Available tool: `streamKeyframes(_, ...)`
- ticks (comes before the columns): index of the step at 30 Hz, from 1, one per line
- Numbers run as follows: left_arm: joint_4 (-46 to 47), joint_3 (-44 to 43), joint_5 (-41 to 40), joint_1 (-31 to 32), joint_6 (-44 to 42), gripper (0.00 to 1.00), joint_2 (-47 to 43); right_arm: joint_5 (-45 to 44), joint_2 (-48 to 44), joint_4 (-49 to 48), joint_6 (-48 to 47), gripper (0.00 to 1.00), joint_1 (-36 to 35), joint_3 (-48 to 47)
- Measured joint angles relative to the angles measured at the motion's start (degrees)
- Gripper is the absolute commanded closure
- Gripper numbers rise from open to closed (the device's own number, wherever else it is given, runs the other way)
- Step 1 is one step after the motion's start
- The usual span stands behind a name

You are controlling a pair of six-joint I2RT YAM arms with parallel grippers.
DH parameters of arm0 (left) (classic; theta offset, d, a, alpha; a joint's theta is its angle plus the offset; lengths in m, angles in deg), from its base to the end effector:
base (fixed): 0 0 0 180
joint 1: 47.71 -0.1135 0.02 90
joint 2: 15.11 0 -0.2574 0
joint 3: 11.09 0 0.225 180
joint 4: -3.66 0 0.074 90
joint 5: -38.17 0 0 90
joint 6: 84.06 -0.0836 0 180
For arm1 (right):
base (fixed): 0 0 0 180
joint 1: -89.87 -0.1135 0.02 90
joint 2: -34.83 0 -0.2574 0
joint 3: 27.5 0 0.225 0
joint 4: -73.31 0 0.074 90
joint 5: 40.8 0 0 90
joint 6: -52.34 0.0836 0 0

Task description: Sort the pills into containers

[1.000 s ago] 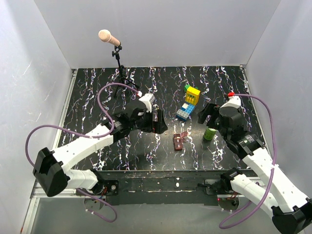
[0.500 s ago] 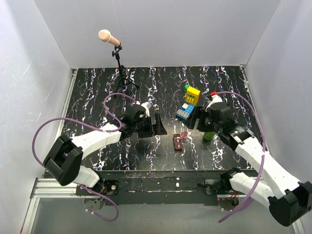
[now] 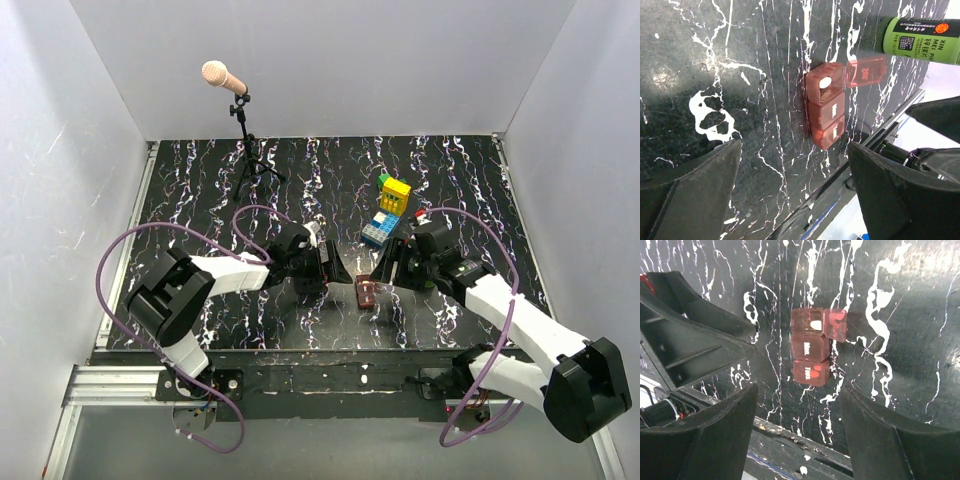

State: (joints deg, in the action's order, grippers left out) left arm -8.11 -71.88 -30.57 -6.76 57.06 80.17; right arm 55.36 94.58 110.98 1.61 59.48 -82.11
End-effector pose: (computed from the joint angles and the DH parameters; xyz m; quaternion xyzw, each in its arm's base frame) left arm 0.2325 -0.2419 0.1326 -0.0124 0.9146 -0.3824 0.1309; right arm 0.1936 0.1239 0.2089 0.0494 0.9140 0.2687 0.3000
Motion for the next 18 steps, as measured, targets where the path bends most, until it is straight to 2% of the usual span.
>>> streamKeyframes(11, 5.3, -1.7, 0.7, 0.7, 1.8, 0.25, 4.6, 1.9, 4.0, -3.1, 2.2, 0.28, 0.1, 3.1)
streamKeyframes(16, 6.1, -2.0, 0.3, 3.6, 2.4, 0.37, 5.5, 1.7, 4.1, -4.4, 2.7, 0.3, 1.9, 3.3)
streamKeyframes(18, 7.1, -2.0, 0.0, 5.2, 2.7, 0.39, 6.2, 1.8, 4.3, -5.0, 2.8, 0.3, 2.9, 3.3)
